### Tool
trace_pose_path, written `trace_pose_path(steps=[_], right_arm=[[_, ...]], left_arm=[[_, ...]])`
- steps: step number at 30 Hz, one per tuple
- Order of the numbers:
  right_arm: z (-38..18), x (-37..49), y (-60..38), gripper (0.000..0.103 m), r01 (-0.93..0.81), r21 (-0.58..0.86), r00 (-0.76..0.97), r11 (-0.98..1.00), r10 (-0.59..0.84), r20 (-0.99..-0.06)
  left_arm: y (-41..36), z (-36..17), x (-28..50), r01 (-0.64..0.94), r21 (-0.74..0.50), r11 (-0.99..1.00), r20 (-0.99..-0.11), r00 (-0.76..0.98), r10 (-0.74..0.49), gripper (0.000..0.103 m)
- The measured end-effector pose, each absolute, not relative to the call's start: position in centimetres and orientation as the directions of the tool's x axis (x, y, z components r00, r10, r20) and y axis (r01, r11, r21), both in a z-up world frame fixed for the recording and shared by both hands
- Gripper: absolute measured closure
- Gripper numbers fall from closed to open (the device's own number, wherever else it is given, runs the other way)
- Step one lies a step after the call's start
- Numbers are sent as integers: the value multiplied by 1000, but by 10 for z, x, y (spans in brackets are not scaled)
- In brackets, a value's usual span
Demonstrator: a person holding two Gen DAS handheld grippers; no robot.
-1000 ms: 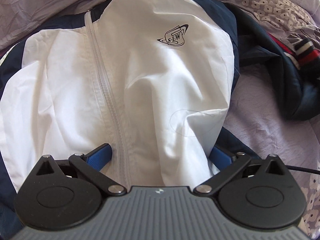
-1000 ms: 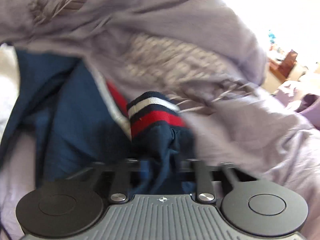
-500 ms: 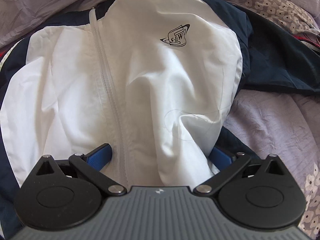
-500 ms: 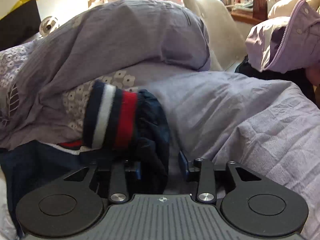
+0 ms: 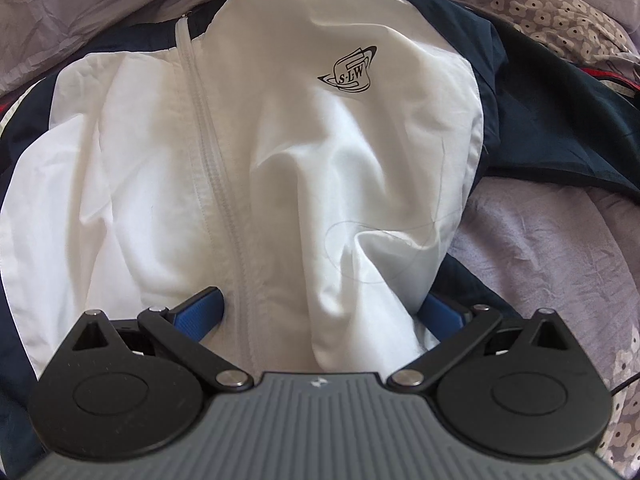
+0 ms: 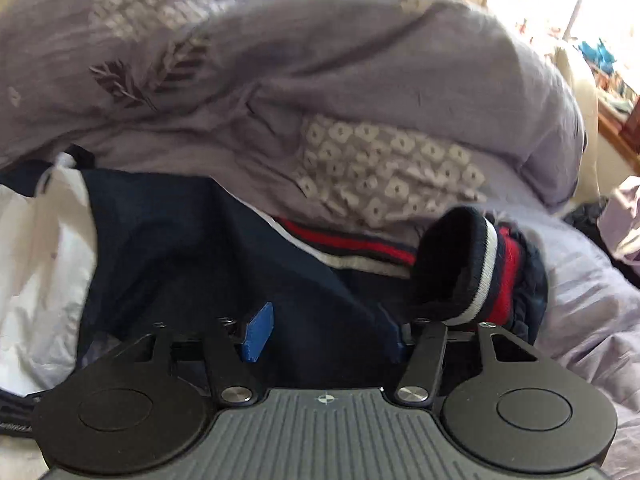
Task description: Fold clothes
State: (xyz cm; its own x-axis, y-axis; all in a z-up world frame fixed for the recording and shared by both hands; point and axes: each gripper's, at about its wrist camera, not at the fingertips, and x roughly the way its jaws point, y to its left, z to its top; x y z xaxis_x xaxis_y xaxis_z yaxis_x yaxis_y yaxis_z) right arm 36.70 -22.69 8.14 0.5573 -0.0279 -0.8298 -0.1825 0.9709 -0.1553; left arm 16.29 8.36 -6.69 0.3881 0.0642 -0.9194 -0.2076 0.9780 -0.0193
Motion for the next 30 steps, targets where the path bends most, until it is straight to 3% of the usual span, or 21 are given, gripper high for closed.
trace_pose_path(steps=[3,7,9,12,14,18,23,27,30], right_arm=[[71,375,-244,51,-100,-231,484,968,-155,-861],[81,357,-285,51,-29,-346,485,938,-290,-825],[88,349,-303,48,26,-429,501,903,-383,-776],[98,337,-331,34,110,-543,512,833,-515,-687],[97,332,-347,34,143,-617,497,774,-595,-631],[93,329,-362,36,127,-600,454,790,-584,-672],[120,305,-312,36,-126,-440,523,889,-318,-791],[117,303,-268,36,-282,-480,560,831,-264,-785],[108,317,-256,36,-296,-457,549,839,-243,-800]], left_arm=[[86,-66,157,-207,-20,978,-918,391,64,0],[90,-66,150,-205,-26,978,-916,396,58,0],[92,-66,146,-202,-29,979,-915,399,55,0],[95,-65,141,-200,-32,979,-914,402,52,0],[97,-65,138,-202,-32,979,-914,402,53,0],[100,-63,131,-203,-30,979,-915,399,55,0],[104,-60,122,-207,-24,978,-916,397,61,0],[109,-59,115,-207,-27,978,-916,397,59,0],[112,-58,110,-208,-28,978,-915,400,58,0]])
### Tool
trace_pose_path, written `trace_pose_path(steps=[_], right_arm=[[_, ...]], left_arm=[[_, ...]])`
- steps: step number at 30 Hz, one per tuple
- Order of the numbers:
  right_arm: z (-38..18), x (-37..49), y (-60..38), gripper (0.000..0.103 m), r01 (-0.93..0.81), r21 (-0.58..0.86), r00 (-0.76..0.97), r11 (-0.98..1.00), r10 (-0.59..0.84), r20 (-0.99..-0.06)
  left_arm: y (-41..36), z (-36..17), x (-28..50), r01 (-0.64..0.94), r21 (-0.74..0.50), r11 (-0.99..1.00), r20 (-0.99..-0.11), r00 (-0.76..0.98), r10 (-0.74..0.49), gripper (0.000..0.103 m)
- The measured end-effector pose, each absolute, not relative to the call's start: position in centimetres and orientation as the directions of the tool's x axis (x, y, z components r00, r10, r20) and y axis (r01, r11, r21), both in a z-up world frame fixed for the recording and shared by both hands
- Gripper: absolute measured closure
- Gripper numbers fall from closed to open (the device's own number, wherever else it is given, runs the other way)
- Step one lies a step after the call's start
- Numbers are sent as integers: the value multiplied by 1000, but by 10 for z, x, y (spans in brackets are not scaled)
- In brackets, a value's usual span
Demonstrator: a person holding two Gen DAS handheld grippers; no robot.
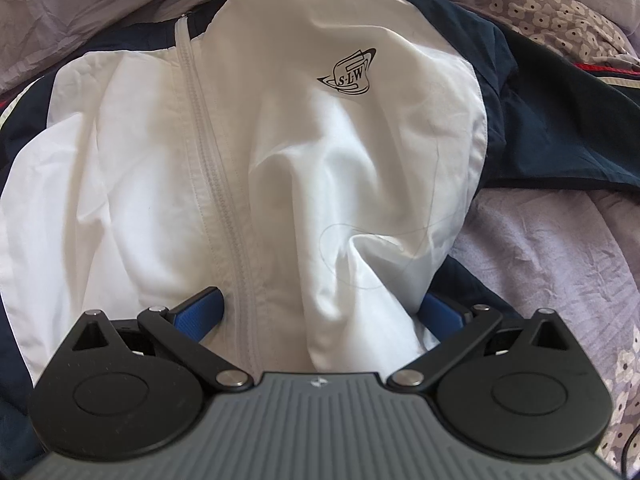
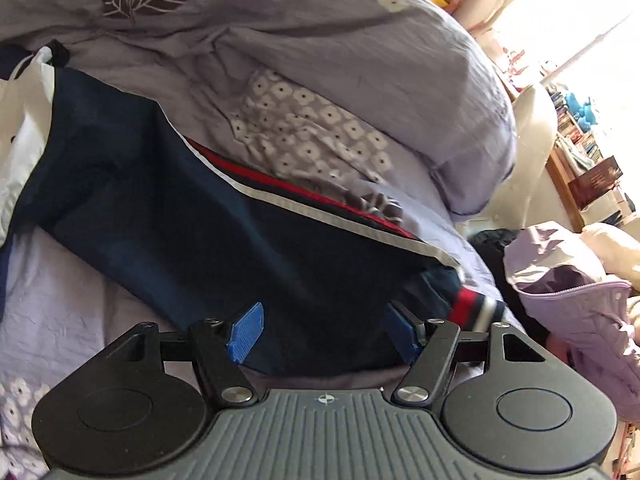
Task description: Fold clothes
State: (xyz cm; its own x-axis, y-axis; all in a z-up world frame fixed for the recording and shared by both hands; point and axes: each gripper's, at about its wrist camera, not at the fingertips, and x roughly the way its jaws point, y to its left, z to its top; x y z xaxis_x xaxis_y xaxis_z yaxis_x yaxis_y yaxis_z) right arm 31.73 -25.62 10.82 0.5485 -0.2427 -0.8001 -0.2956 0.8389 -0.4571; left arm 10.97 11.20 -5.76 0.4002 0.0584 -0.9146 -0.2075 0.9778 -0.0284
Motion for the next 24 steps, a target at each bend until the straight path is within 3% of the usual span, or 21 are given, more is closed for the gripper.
trace_pose_path(steps=[7,13,19,24], right_arm=[[81,337,-251,36,-273,-443,502,854,-267,-823],[38,353,-302,37,-87,-571,491,816,-464,-738],[-15,409,-373,36,72,-369,326,927,-371,-869],[-5,426,-365,36,54,-394,221,918,-396,-892]], left_arm=[[121,-55,98,-206,-31,978,-914,403,56,0],[128,-53,88,-204,-33,978,-914,403,53,0],[134,-49,73,-200,-40,979,-915,401,44,0],[143,-42,60,-217,-53,975,-915,400,39,0]])
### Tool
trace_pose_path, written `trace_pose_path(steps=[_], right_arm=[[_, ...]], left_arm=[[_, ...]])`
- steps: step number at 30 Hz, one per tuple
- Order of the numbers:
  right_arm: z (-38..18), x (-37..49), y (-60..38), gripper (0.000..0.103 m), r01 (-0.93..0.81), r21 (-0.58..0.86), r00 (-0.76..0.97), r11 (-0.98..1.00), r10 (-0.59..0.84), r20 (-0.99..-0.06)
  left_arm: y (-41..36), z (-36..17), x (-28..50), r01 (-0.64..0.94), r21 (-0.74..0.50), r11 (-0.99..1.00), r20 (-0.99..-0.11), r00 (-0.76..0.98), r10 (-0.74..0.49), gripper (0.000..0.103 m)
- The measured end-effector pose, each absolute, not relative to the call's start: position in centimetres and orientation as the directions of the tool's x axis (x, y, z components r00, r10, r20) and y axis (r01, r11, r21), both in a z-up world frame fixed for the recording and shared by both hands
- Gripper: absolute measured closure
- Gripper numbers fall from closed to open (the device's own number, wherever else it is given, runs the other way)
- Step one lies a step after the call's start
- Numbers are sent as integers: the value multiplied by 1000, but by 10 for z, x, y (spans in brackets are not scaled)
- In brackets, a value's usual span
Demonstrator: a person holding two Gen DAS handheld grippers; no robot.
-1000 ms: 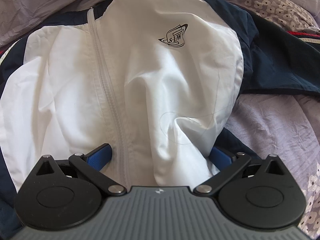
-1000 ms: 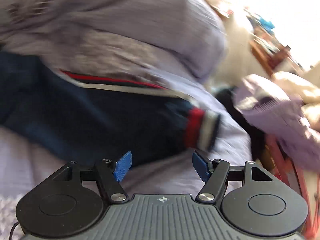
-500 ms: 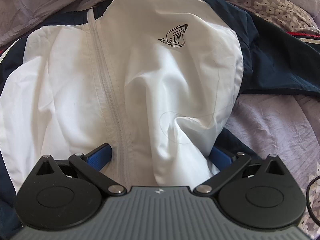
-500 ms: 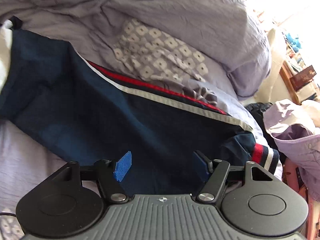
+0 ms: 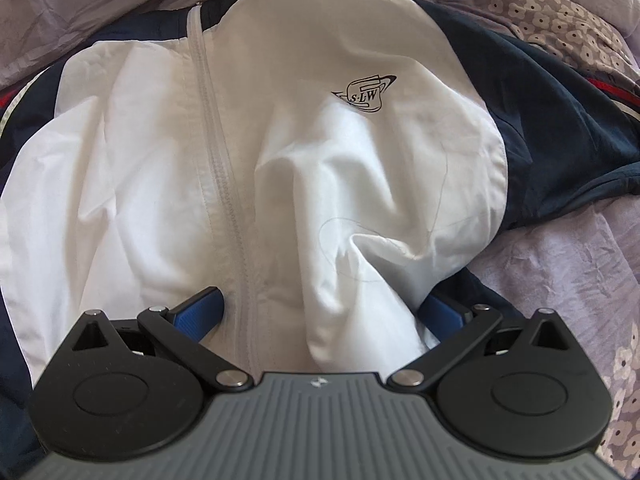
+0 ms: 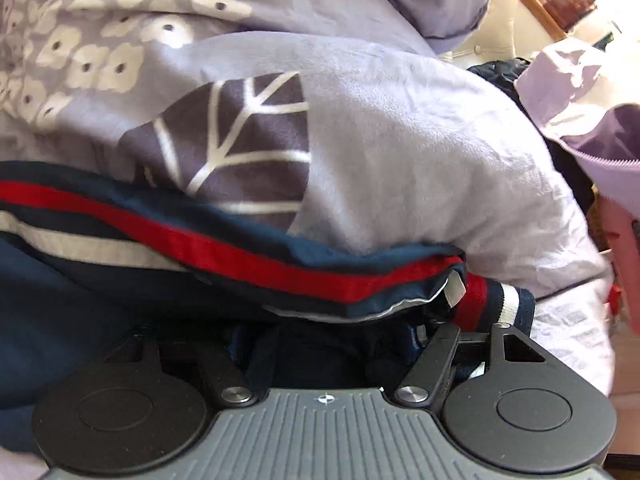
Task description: Fold clothes
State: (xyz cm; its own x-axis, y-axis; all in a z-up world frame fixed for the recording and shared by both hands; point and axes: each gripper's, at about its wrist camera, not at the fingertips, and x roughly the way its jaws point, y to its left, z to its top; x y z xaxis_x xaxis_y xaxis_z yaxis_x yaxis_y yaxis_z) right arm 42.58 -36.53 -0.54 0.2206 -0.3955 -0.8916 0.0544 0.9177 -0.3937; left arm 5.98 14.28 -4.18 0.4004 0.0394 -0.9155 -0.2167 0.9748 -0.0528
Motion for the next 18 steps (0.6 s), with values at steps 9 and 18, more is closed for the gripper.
trace_pose_path(steps=[9,18], right_arm=[[71,339,-311,32,-81,-263,446,961,-201,-872],[45,343,-187,33,-425,78,499,902,305,-811]], left_arm=[[104,-42,160,-241,-125,962,-911,413,-14,0],[88,-54,158,-192,-141,971,-917,396,-55,1]])
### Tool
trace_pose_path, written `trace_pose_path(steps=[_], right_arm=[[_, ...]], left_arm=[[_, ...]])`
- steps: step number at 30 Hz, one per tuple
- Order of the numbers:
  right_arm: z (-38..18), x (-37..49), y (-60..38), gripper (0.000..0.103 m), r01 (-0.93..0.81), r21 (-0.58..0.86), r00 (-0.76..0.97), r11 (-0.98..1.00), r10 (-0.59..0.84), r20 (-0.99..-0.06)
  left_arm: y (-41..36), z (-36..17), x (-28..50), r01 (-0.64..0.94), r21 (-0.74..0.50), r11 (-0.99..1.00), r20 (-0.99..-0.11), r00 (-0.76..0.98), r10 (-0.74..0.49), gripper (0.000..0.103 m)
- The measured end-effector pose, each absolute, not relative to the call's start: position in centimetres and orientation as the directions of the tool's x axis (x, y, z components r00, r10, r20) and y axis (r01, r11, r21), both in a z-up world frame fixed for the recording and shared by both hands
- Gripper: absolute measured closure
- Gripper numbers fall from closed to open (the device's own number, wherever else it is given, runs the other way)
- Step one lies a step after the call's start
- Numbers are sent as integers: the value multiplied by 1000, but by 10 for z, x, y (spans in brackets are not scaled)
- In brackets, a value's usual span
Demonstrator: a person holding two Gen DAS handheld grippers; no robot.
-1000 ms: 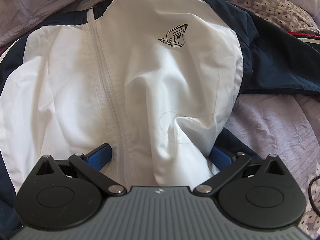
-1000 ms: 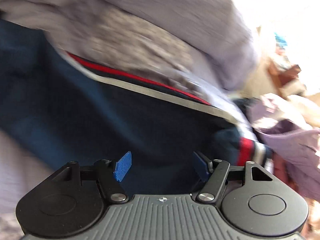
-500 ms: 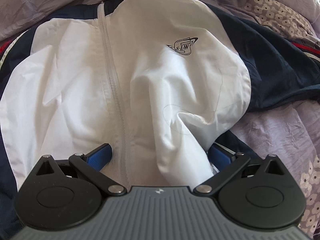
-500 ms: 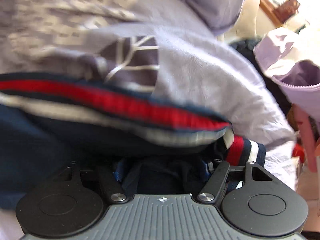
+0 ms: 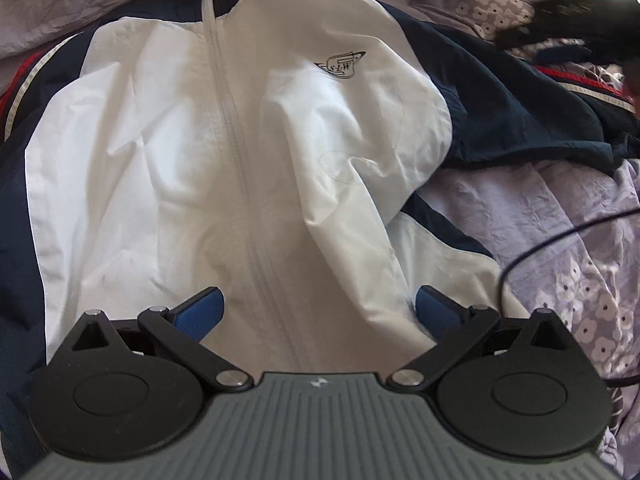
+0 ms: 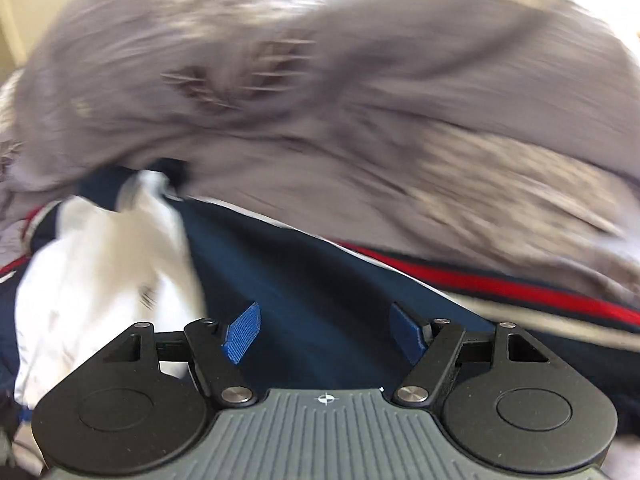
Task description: Fold clothes
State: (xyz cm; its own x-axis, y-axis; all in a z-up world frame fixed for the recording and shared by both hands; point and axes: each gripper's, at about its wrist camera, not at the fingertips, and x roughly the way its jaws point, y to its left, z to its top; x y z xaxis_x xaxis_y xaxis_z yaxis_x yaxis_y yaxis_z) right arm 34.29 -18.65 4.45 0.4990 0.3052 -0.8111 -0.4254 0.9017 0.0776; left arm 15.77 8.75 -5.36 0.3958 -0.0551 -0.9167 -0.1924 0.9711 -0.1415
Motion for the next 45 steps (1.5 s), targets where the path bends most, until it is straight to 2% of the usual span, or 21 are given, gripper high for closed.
trace_pose_path(steps=[1,3,6,10,15,17,19,20,22,23,25,28,32,38,42,45], right_arm=[[31,350,-168,33,-450,70,496,891,314,-810],[-6,376,-148,33,-400,21,476,916,227,-850],[-38,407,-143,22,-310,32,505,950,194,-841],[-24,414,-142,24,-260,78,530,963,209,-822],[1,396,-153,27,-353,53,562,934,257,-786],[-1,393,-149,28,-345,-86,614,935,156,-774],[-20,411,-148,30,-263,-263,660,928,-25,-751],[-28,424,-154,29,-221,-302,664,927,-83,-743],[-28,445,-168,29,-118,-248,644,962,-117,-756],[-20,449,-169,30,-76,-202,641,976,-108,-760],[-3,441,-164,32,-97,-129,654,987,-34,-756],[20,402,-153,32,-343,-34,634,939,204,-746],[42,337,-159,32,-538,110,516,835,430,-741],[56,259,-181,32,-577,259,354,774,523,-775],[53,205,-189,32,-582,213,332,785,469,-819],[55,162,-197,32,-586,173,326,791,426,-844]], left_arm=[[86,-55,157,-192,-144,971,-919,389,-60,1],[83,-58,153,-191,-155,969,-924,376,-74,1],[78,-61,152,-184,-155,970,-921,381,-75,1],[78,-61,152,-181,-158,971,-920,383,-78,1],[82,-63,153,-184,-176,967,-916,390,-93,1],[82,-64,154,-186,-177,966,-916,391,-92,0],[81,-64,156,-188,-174,967,-917,389,-90,1],[80,-63,156,-187,-173,967,-917,389,-89,1],[80,-60,158,-184,-170,968,-916,391,-87,1],[81,-57,157,-183,-166,969,-915,395,-82,1],[86,-50,154,-181,-152,972,-910,408,-67,1],[102,-37,144,-202,-155,967,-900,433,-53,0],[126,-26,127,-249,-213,945,-890,449,-82,1],[121,-11,95,-235,-327,915,-853,491,-179,1],[110,9,66,-202,-309,929,-822,548,-154,1],[108,16,43,-218,-241,946,-817,572,-76,1]])
